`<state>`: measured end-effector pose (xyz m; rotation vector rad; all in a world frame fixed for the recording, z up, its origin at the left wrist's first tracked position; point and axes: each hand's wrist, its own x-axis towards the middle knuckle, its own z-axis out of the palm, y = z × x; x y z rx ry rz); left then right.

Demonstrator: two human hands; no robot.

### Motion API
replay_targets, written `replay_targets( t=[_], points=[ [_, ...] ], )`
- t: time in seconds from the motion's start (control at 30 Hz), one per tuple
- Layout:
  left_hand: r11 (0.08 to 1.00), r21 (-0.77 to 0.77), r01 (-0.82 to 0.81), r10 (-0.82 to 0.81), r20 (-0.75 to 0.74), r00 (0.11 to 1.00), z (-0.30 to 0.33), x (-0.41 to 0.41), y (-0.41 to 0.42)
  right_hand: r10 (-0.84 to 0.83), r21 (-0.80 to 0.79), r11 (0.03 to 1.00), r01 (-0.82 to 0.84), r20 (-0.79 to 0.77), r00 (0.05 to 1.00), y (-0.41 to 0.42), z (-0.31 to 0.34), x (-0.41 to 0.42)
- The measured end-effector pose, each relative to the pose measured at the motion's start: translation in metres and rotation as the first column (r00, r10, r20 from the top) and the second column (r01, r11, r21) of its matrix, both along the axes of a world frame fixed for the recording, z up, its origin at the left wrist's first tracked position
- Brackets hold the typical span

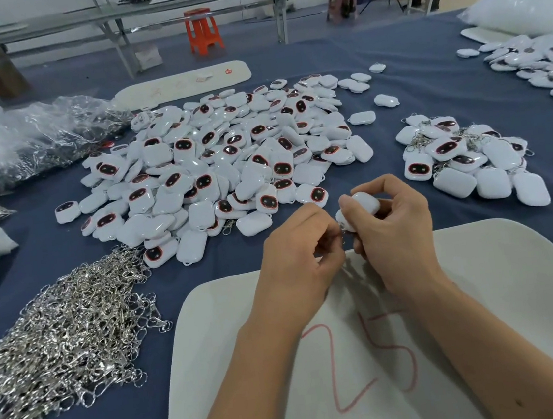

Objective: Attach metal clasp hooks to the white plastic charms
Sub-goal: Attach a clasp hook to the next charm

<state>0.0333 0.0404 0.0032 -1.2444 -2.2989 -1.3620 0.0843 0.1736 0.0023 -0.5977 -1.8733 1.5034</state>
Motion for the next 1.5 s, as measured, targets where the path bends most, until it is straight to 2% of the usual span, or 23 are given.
replay_targets(
  t=[0.33, 0.53, 0.77, 0.87, 1.0, 1.1, 1.33, 1.5],
  points=[
    [0.998, -0.025, -0.064, 0.064, -0.028, 0.998, -0.002, 0.005, 0.003, -0.066, 0.074, 0.995, 0.065, 0.020, 0.998, -0.002, -0.001, 0.000],
    [0.988, -0.040, -0.146, 0.148, 0.051, 0.988, -0.006, 0.008, 0.005, -0.085, 0.197, 0.976, 0.091, -0.038, 0.996, -0.007, -0.002, 0.000],
    [0.969, -0.049, -0.244, 0.248, 0.232, 0.941, -0.005, 0.009, 0.005, 0.020, 0.289, 0.957, 0.012, -0.108, 0.994, -0.012, -0.002, 0.001],
    [0.965, -0.027, -0.260, 0.259, 0.250, 0.933, -0.004, 0.009, 0.003, 0.067, 0.217, 0.975, -0.041, -0.113, 0.991, -0.013, -0.001, 0.001],
    [0.983, 0.017, -0.181, 0.176, 0.152, 0.973, 0.000, 0.005, 0.002, 0.099, -0.074, 0.991, -0.114, -0.187, 0.977, -0.010, 0.000, 0.001],
    [0.991, 0.060, -0.118, 0.108, 0.150, 0.983, 0.000, 0.004, 0.001, 0.089, -0.204, 0.970, -0.136, -0.223, 0.971, -0.006, -0.001, -0.001],
    [0.985, 0.086, -0.148, 0.134, 0.144, 0.980, -0.003, -0.002, -0.004, 0.114, -0.259, 0.949, -0.177, -0.239, 0.964, -0.007, -0.002, -0.003],
    [0.986, 0.056, -0.158, 0.147, 0.163, 0.976, -0.003, -0.002, -0.004, 0.139, -0.228, 0.953, -0.198, -0.252, 0.958, -0.007, 0.001, -0.001]
  ],
)
